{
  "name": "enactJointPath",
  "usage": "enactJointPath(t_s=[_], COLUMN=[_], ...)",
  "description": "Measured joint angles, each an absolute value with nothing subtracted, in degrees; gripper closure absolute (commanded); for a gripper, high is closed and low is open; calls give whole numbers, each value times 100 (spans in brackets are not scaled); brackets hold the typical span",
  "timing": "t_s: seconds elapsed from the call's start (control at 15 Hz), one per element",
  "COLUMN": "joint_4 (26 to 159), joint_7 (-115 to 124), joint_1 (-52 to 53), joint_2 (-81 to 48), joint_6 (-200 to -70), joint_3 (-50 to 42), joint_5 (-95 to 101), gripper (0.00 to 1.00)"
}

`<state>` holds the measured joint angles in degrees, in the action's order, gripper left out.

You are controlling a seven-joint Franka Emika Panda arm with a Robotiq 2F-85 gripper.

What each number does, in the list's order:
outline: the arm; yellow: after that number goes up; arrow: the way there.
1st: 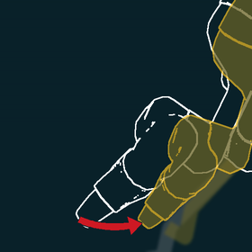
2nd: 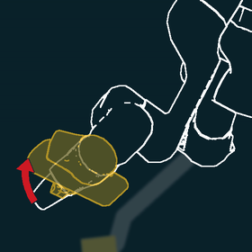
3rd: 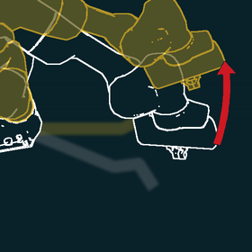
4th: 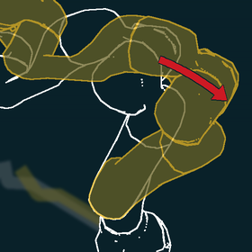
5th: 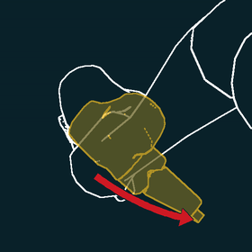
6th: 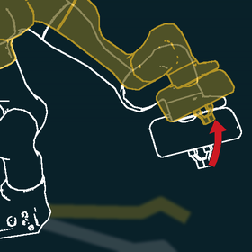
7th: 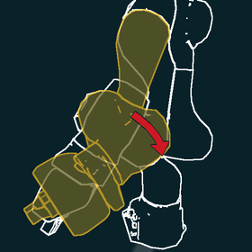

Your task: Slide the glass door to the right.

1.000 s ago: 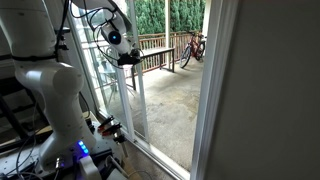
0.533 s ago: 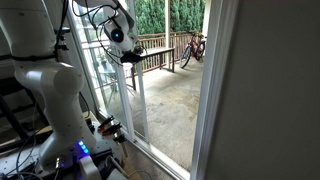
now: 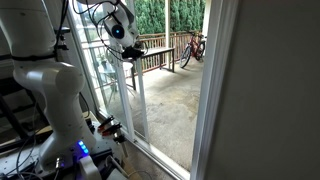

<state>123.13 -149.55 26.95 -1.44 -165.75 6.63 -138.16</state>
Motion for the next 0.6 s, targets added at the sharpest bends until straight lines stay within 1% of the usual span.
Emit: enactJointPath(t_s=[0.33,0.6], joint_4=[12162,11828], joint_7=[-14953,-14951], joint_1=[2917,3337], joint_2=[-247,-482], joint_6=[-16576,-16584], joint_3=[441,-2], joint_5=[-13647,-13555], gripper=[0,0])
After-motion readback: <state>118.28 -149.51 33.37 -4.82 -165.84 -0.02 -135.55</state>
